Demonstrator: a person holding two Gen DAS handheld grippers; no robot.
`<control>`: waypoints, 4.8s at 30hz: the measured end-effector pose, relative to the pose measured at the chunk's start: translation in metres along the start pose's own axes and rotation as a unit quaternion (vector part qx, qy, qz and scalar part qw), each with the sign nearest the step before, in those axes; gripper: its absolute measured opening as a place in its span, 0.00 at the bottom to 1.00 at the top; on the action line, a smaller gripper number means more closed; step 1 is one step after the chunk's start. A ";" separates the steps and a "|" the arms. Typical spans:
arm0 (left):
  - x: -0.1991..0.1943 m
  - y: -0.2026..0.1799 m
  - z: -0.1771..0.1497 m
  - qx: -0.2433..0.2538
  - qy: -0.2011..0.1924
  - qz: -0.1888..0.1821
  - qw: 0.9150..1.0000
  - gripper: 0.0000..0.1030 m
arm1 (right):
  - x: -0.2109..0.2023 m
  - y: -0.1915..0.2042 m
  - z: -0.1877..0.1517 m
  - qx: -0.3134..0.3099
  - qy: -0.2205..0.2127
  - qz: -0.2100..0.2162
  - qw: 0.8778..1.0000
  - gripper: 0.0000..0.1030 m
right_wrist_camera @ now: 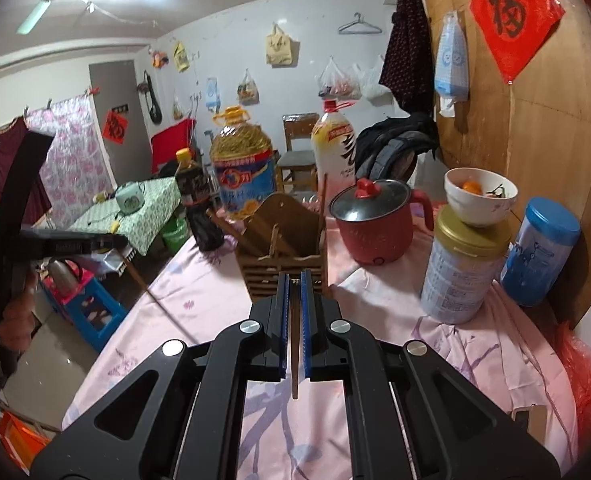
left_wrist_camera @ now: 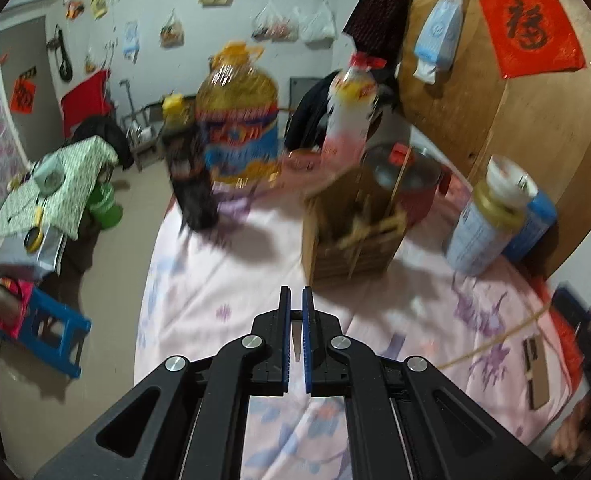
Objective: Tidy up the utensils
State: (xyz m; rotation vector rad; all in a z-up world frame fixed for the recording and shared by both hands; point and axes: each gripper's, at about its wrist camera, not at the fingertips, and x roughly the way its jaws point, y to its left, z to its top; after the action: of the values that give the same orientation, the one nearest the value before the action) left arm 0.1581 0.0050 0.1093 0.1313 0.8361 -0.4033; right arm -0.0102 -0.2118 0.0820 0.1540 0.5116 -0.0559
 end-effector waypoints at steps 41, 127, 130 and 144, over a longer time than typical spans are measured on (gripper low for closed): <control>0.009 0.073 -0.006 -0.087 0.009 0.149 0.985 0.92 | 0.078 -0.018 0.127 -0.015 -0.047 0.030 0.998 0.07; -0.075 -0.044 -0.065 -0.044 -0.076 0.152 0.985 0.94 | -0.014 0.038 0.016 -0.008 0.025 -0.050 0.998 0.94; -0.076 -0.045 -0.066 -0.043 -0.075 0.153 0.984 0.94 | -0.013 0.037 0.016 -0.006 0.027 -0.048 0.998 0.94; -0.080 -0.050 -0.065 -0.044 -0.084 0.156 0.983 0.94 | -0.013 0.037 0.015 -0.002 0.021 -0.048 0.999 0.94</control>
State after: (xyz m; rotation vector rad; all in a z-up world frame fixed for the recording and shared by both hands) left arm 0.0456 0.0001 0.1275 0.1418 0.6523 -0.0811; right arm -0.0105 -0.1773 0.1062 0.1267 0.5618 -0.1448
